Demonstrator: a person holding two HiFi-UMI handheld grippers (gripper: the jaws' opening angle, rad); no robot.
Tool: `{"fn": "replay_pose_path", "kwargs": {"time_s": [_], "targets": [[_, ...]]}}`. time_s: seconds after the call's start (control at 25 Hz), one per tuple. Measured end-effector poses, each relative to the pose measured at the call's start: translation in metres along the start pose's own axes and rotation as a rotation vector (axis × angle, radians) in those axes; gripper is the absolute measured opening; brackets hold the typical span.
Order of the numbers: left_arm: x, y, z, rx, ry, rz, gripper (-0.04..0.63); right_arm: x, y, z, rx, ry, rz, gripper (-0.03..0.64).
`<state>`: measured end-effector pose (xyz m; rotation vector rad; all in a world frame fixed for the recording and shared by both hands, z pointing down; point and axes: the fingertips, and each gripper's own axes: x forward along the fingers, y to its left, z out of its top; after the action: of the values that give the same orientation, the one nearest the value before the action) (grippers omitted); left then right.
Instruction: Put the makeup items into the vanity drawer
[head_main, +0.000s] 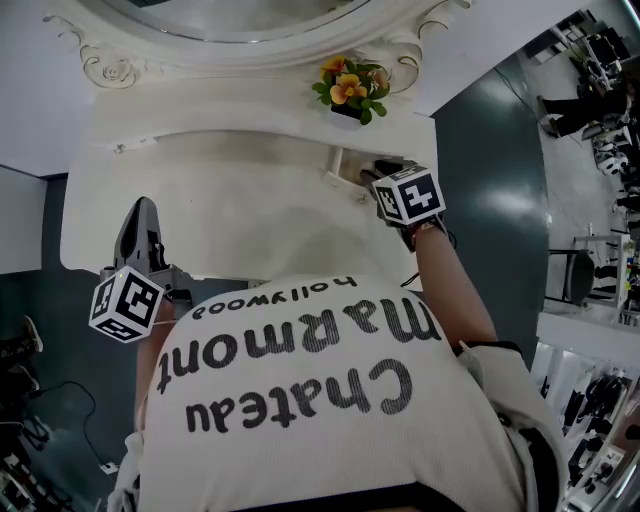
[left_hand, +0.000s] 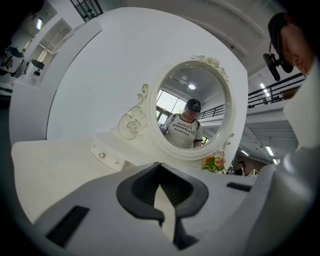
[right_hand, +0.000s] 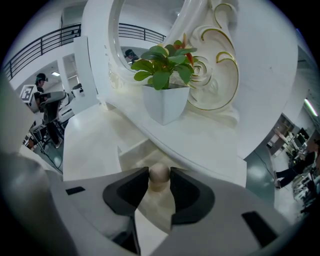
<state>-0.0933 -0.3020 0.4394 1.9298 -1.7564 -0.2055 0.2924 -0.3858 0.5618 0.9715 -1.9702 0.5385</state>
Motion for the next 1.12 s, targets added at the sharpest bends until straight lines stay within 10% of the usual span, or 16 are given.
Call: {"fn": "replay_pose_path", "kwargs": {"time_s": [1.12], "targets": [[0.0064,0.0076,0.0013,-0.025,0.012,-0.021,0.009,-0.0029,0.0017,0.0039,0.064,-0.029,-0.022,0.164]]}}
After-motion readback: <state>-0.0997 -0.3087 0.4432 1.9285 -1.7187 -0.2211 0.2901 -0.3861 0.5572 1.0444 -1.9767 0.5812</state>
